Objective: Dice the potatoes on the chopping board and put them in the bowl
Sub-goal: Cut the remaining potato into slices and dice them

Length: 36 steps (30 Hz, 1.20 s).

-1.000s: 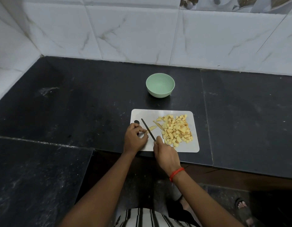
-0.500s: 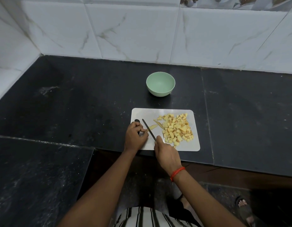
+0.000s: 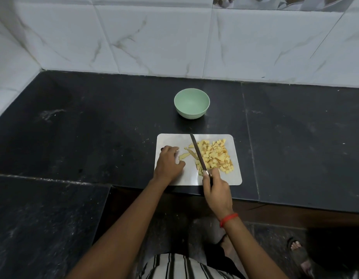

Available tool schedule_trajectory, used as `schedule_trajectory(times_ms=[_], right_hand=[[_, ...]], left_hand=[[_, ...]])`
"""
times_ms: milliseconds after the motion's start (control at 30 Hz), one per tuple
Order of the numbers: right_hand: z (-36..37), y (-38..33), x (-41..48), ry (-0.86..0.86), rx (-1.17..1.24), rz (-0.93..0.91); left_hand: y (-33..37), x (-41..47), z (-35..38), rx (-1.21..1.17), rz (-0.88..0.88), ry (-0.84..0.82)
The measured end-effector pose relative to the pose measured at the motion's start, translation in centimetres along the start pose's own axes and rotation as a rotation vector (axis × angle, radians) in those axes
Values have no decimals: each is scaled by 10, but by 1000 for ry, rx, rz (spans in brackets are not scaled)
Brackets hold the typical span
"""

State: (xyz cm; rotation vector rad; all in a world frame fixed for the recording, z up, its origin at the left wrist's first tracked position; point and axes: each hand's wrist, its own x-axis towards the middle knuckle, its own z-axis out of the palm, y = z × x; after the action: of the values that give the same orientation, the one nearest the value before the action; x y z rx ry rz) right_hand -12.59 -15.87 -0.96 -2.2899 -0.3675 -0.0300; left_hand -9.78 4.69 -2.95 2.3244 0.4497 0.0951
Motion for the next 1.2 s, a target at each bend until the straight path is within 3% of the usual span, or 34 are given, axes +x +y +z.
schedule_trajectory(times_ms=[133, 267, 333, 400, 500, 600, 833, 1033, 1200], right_hand=[[10, 8, 13, 72, 204, 65], [14, 17, 11, 111, 350, 106], [14, 19, 12, 119, 388, 114], [13, 20, 13, 120, 407, 113], [14, 21, 12, 118, 415, 105], [13, 19, 11, 123, 417, 84], [13, 18, 11, 130, 400, 101], [15, 20, 11, 122, 377, 98], [14, 17, 11, 119, 384, 78]], left_hand=[[22, 5, 7, 25, -27, -77], [42, 3, 16, -313, -131, -30], [42, 5, 14, -356, -131, 39], [36, 14, 7, -185, 6, 51], [33, 34, -2, 187, 266, -114], [40, 51, -8, 445, 372, -268], [53, 63, -18, 510, 363, -404], [42, 60, -18, 403, 315, -378], [46, 59, -22, 471, 290, -415]])
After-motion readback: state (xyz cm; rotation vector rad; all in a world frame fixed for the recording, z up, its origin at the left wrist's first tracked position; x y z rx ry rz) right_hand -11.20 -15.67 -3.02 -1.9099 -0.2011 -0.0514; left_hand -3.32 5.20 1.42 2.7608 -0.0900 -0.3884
